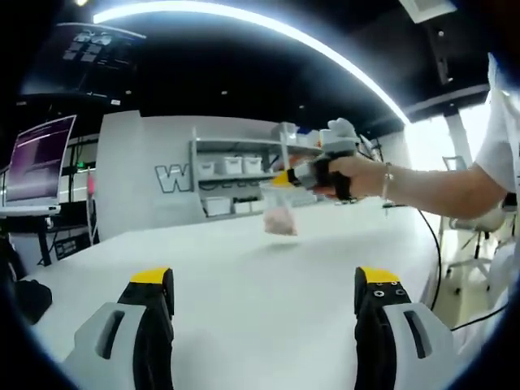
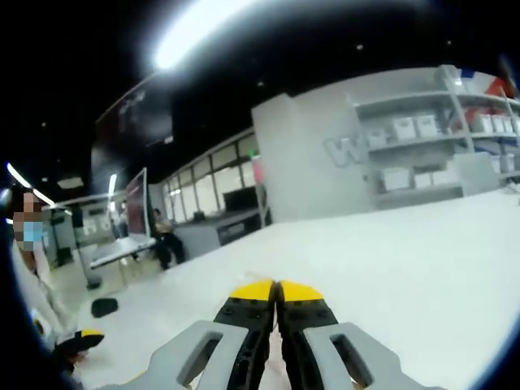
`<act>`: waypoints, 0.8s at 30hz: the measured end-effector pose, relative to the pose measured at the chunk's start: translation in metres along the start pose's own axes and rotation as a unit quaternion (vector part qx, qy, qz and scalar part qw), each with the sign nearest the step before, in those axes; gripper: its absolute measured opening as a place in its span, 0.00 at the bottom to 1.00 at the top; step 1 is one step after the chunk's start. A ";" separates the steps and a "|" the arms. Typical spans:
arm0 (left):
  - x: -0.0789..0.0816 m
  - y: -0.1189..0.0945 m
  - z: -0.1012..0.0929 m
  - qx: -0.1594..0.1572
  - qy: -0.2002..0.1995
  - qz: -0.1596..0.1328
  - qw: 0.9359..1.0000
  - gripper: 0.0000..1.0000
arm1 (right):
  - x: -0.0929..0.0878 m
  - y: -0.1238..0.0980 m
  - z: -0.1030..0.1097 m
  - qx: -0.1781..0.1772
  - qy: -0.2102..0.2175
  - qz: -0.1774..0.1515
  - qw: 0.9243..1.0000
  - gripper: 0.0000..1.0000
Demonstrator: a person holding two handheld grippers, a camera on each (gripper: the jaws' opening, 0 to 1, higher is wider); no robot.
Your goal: Open the resealable bag by pulling the two sides of the seal apart until the entire bag opening is separated and visibly accessible.
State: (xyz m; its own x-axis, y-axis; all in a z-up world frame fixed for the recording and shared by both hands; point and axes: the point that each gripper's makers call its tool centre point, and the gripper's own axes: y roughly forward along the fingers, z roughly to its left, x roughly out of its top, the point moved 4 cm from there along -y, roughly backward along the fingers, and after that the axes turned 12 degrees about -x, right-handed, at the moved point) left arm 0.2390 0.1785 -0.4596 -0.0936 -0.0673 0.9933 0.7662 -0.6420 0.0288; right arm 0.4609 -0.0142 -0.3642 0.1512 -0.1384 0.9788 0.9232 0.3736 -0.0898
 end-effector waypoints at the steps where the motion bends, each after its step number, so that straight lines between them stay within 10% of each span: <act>1: 0.000 0.000 0.000 0.000 0.000 0.001 1.000 0.90 | 0.000 0.002 0.000 -0.001 0.001 0.001 1.000 0.00; 24: -0.001 0.000 0.001 0.002 0.012 0.001 1.000 0.88 | 0.004 0.040 -0.008 -0.016 0.008 0.008 1.000 0.00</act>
State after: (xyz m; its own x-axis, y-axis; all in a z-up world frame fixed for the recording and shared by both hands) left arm 0.2401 0.1795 -0.4600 -0.1072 -0.0876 0.9904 0.7695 -0.6381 0.0269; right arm 0.5010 -0.0071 -0.3648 0.1710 -0.1476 0.9742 0.9317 0.3459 -0.1111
